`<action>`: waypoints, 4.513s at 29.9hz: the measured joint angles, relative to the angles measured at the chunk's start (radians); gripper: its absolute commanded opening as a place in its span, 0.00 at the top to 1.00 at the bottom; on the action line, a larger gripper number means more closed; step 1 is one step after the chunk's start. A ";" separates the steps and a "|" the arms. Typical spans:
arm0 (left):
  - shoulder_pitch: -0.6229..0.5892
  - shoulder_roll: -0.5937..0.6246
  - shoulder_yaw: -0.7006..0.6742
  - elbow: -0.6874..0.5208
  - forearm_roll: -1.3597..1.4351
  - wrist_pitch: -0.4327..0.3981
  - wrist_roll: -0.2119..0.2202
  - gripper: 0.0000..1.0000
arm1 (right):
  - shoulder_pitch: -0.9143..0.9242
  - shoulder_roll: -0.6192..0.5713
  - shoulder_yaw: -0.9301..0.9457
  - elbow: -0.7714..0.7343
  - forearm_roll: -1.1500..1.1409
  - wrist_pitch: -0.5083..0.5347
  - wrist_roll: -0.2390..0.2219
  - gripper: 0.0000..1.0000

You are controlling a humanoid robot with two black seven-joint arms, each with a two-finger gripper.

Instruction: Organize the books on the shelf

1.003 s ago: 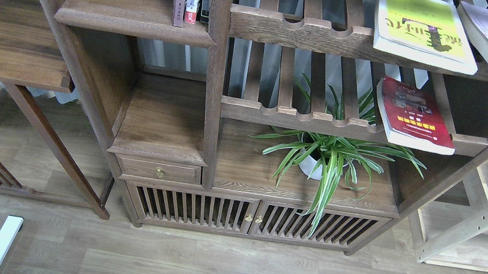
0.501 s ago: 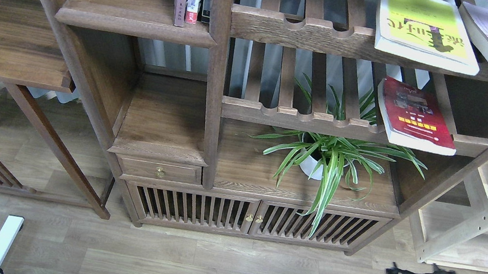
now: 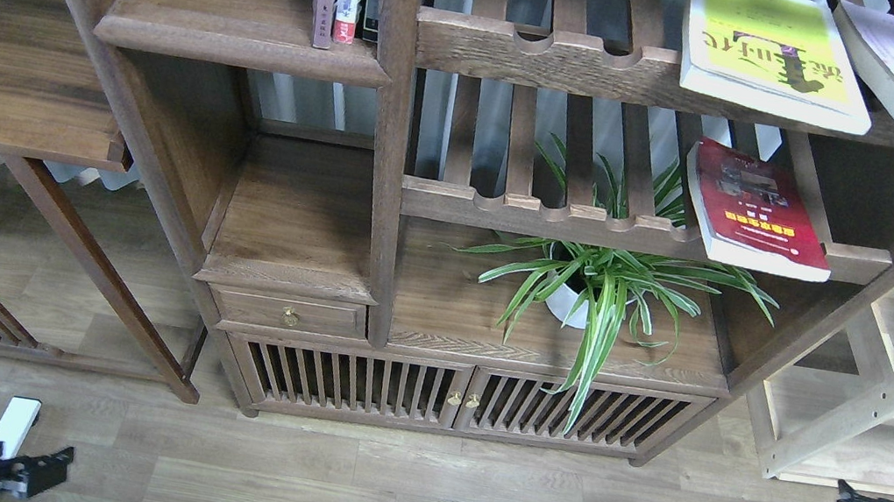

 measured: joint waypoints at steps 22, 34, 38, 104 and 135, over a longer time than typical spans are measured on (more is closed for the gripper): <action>-0.244 0.139 0.019 -0.022 0.043 0.000 -0.044 0.00 | 0.111 -0.261 0.003 0.008 -0.106 0.068 0.000 0.00; -0.269 0.059 0.006 -0.036 0.211 0.000 -0.080 0.00 | 0.109 -0.258 0.003 0.125 -0.301 -0.168 0.000 0.00; -0.284 0.111 -0.111 -0.150 0.194 0.000 -0.072 0.00 | 0.118 -0.273 0.022 0.157 -0.261 -0.157 0.000 0.00; -0.042 0.564 -0.493 -0.983 0.509 0.081 -0.080 0.00 | 0.477 -0.765 0.083 1.049 -0.633 -0.747 0.000 0.03; -0.047 0.531 -0.489 -0.982 0.509 0.148 -0.064 0.00 | 0.606 -0.689 0.070 1.101 -0.872 -0.746 0.000 0.06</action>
